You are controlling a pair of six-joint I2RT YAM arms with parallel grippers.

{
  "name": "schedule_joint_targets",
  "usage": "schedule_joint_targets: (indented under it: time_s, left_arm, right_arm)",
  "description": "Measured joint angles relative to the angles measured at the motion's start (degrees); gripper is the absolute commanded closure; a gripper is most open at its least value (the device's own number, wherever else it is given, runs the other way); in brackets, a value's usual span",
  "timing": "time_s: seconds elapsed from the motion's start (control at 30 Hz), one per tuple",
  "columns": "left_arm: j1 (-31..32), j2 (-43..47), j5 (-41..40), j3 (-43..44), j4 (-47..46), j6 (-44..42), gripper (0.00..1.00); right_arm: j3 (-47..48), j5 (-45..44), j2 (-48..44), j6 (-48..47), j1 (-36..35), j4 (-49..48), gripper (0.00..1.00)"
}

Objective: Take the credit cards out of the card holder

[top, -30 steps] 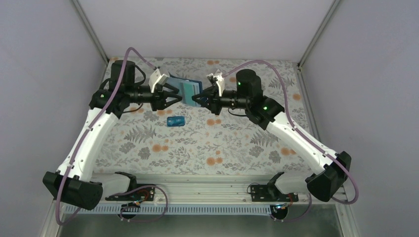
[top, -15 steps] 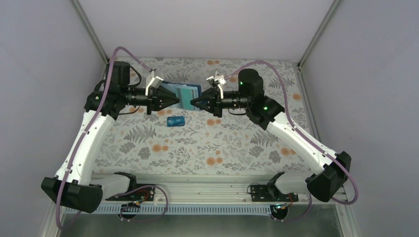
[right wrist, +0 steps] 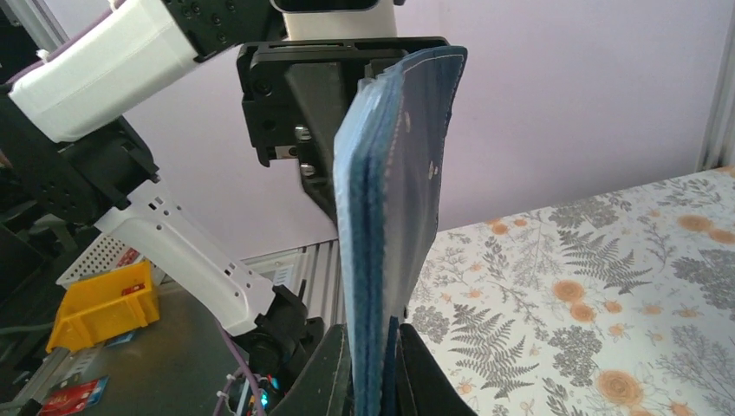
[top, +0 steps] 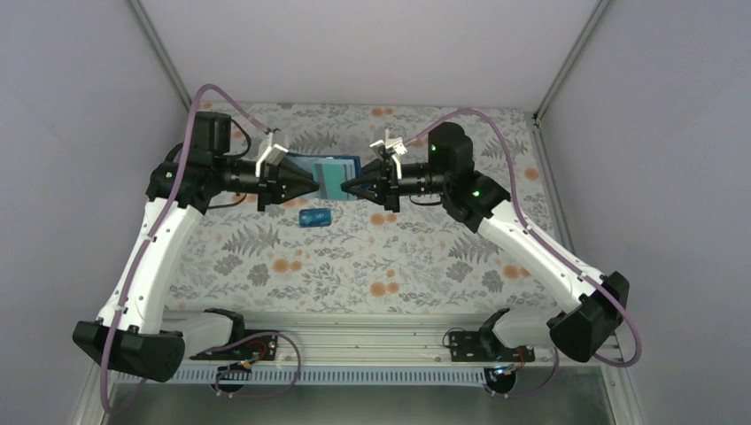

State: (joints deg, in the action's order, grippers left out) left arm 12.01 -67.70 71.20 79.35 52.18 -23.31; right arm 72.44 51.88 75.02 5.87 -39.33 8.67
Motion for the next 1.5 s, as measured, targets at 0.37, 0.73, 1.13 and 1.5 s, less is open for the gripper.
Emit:
schedule_joint_targets:
  time_s: [0.37, 0.73, 1.13, 1.5]
  left_arm:
    - [-1.38, 2.23, -10.12, -0.50, -3.43, 3.06, 0.34]
    - [-2.05, 2.08, -9.66, -1.92, -4.83, 3.61, 0.18]
    - [-2.05, 2.08, 1.60, -2.01, -2.05, -1.01, 0.98]
    - [-2.91, 2.10, 1.77, -2.01, -2.14, -1.07, 0.98]
  right_arm:
    - [-0.04, -3.85, -4.09, -4.42, 1.97, 6.01, 0.96]
    - [-0.37, -1.90, -8.00, -7.45, 1.97, 7.52, 0.96]
    - [-0.52, -0.44, -6.75, -7.61, 1.97, 7.52, 0.85]
    - [-3.72, -4.11, -9.33, -6.97, 2.64, 6.16, 0.57]
